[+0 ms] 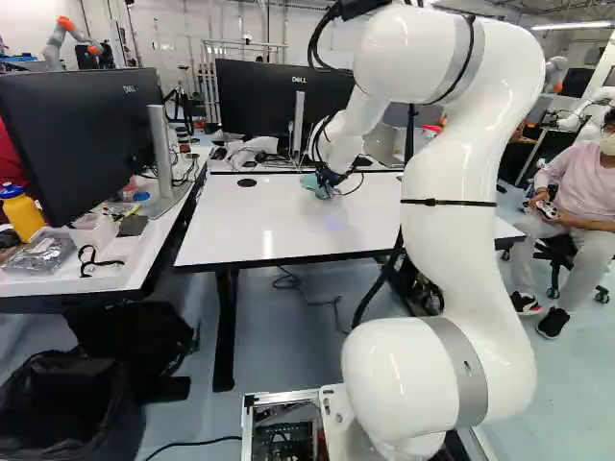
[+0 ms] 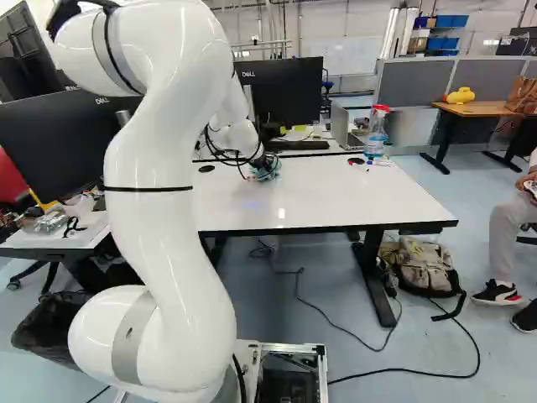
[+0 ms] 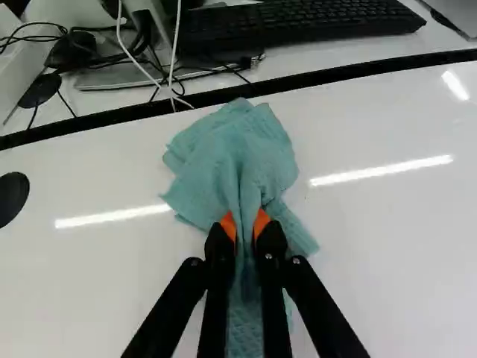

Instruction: Clean the table with the green towel

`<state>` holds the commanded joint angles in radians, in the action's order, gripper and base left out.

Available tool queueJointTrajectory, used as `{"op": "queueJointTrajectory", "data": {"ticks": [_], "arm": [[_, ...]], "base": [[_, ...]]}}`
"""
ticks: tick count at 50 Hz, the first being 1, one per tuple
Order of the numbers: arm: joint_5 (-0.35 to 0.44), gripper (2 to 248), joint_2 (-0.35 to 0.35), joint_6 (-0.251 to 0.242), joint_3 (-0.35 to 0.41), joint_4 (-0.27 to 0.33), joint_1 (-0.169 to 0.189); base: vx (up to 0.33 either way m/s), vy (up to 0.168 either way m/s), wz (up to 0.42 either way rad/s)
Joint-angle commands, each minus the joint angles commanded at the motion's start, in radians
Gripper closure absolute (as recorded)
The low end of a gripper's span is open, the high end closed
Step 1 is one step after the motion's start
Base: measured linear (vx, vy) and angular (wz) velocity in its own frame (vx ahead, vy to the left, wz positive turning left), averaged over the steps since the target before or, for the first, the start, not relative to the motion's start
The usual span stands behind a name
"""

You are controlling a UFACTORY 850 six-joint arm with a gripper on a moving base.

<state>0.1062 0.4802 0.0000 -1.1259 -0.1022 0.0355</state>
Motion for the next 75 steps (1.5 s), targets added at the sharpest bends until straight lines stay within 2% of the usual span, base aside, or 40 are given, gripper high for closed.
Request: {"op": "queueJointTrajectory", "data": {"ticks": [27,54,75], "arm": [[0.0,205,-0.109,0.0,0.14,0.0,0.014],[0.0,205,-0.182,0.0,0.172,0.0,0.091],[0.0,205,-0.214,0.0,0.21,0.0,0.159]], "base": [[0.0,0.0,0.0],[0.0,0.0,0.0],[0.0,0.0,0.0]]}}
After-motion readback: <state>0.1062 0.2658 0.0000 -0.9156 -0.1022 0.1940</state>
